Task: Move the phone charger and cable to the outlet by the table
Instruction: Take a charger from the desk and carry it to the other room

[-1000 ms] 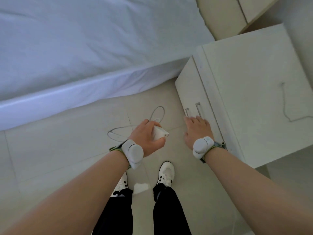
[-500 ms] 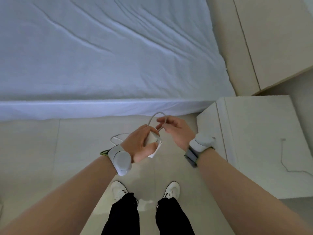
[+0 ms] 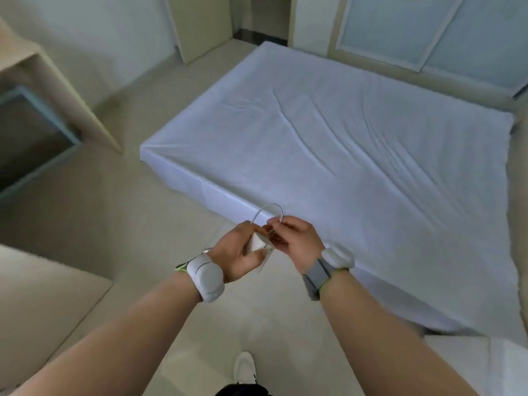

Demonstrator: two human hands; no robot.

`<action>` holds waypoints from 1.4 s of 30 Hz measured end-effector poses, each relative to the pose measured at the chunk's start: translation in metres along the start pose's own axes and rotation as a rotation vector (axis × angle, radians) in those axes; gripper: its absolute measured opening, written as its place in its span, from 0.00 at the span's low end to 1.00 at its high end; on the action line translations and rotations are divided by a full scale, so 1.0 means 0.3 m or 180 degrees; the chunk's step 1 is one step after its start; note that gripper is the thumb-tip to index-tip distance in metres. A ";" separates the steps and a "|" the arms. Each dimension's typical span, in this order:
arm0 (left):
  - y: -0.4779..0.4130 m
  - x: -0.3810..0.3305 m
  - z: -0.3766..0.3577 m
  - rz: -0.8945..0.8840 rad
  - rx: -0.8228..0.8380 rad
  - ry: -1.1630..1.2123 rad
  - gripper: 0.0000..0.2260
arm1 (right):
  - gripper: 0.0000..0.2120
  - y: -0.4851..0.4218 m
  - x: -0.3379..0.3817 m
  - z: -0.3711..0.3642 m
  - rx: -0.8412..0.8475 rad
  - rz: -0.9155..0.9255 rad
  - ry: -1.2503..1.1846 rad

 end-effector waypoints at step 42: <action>0.133 1.002 1.513 0.2156 -0.3383 0.0030 0.27 | 0.06 -1.082 0.454 -1.795 0.2803 0.2039 0.3219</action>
Point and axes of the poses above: each hand's wrist, its own y-axis away from the middle knuckle, its own z-axis out of the back of the hand, x = y × z, the point moved 5 cm from there along -y, towards the middle knuckle, and after that the axes turned 4 degrees about -y, right-handed, at the moved point
